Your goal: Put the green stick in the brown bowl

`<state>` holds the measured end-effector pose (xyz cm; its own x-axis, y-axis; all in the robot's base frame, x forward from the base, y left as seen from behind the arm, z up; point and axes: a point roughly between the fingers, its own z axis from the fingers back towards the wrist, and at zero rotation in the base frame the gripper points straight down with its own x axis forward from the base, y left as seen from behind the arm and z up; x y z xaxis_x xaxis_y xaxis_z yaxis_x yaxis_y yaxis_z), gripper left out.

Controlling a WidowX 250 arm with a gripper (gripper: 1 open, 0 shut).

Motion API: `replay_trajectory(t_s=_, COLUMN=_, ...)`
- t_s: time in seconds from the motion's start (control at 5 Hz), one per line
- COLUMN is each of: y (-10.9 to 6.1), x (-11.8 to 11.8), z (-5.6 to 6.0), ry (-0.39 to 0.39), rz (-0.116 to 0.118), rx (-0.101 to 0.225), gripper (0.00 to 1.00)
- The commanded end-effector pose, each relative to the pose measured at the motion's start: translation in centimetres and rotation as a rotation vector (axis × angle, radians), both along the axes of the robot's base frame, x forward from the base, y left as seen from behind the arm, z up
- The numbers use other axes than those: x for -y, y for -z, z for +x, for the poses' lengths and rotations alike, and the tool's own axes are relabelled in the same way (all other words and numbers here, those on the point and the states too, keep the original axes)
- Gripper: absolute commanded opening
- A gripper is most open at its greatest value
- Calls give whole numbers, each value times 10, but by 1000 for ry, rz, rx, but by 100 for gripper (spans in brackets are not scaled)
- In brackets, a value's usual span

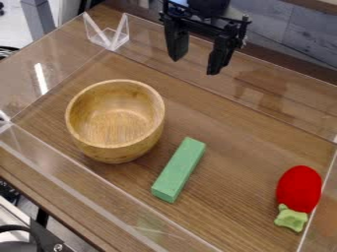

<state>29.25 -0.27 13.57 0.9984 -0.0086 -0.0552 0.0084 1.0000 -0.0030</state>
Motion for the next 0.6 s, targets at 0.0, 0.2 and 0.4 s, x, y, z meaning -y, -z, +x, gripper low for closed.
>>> replay_trajectory(t_s=0.0, y=12, x=10, z=-11, ry=-53, rz=-7, rx=-30, gripper=100)
replay_trajectory(t_s=0.2, y=19, x=17, z=-35, ry=-93, rz=-20, rx=-40, gripper=100)
replay_trajectory(t_s=0.4, y=24, x=22, z=-55, ry=-118, rz=-29, rx=-29, gripper=100)
